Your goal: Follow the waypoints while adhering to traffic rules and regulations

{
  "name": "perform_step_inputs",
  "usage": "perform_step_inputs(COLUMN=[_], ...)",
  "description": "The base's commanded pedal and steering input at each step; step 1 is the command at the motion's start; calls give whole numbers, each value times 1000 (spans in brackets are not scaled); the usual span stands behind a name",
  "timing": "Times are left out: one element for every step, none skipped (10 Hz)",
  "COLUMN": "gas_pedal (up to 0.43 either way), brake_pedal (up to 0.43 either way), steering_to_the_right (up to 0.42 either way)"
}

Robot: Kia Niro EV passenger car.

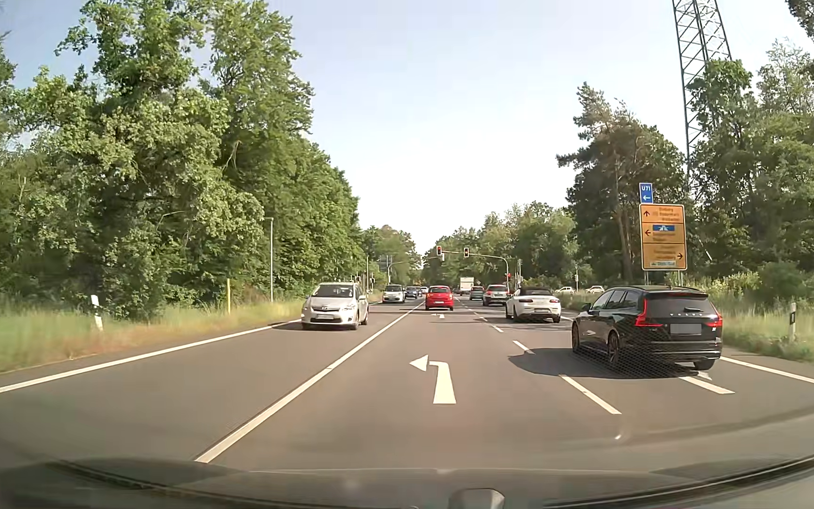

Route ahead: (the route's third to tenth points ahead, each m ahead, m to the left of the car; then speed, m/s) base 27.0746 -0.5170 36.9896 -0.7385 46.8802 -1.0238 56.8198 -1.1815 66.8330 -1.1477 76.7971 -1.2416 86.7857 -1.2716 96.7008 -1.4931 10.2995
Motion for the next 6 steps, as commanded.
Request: perform_step_inputs(gas_pedal=[0,0,0,0,0,0], brake_pedal=[201,201,201,207,207,213], steering_to_the_right=[0,2,3,3,4,3])
